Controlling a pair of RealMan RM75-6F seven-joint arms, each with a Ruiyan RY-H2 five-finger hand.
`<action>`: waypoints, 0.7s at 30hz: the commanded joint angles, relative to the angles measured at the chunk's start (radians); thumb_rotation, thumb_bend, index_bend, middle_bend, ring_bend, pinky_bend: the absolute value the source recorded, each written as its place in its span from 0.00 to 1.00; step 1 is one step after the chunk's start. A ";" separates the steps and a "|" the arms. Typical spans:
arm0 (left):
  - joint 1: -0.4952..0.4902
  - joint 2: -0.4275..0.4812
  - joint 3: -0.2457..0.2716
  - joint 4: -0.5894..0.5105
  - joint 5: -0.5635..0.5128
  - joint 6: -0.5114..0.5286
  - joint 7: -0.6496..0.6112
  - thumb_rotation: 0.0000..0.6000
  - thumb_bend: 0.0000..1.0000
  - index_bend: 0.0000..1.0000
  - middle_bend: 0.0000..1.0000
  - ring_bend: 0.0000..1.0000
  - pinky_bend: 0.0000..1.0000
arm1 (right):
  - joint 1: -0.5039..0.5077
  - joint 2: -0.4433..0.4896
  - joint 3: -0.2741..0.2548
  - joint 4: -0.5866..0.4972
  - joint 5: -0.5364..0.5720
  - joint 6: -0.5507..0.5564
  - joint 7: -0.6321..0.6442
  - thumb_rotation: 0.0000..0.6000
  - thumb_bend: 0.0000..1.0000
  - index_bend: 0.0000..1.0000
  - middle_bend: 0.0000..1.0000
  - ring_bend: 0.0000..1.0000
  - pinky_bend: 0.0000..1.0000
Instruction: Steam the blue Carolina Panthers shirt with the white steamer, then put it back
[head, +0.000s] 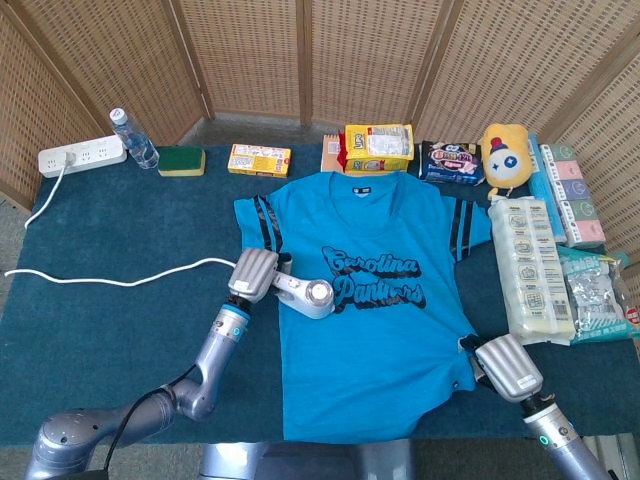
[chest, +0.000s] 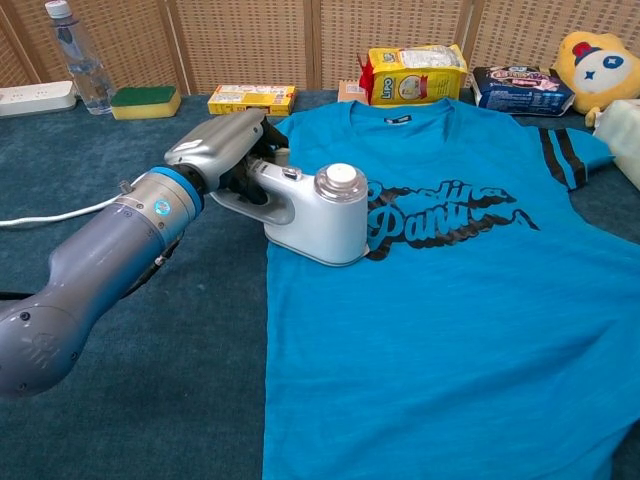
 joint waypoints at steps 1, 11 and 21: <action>-0.001 -0.014 -0.007 0.007 -0.010 0.008 0.011 1.00 0.41 0.68 0.76 0.68 0.74 | -0.001 0.001 0.000 0.001 0.000 0.001 0.003 1.00 0.59 0.57 0.57 0.66 0.80; -0.003 -0.040 0.005 -0.068 -0.005 0.020 0.021 1.00 0.41 0.68 0.76 0.68 0.74 | -0.006 0.006 0.001 0.004 0.002 0.011 0.008 1.00 0.59 0.57 0.57 0.66 0.80; 0.022 -0.027 0.089 -0.159 0.048 0.011 0.006 1.00 0.41 0.68 0.76 0.68 0.74 | -0.010 0.007 0.001 0.002 0.000 0.018 0.008 1.00 0.60 0.57 0.57 0.66 0.80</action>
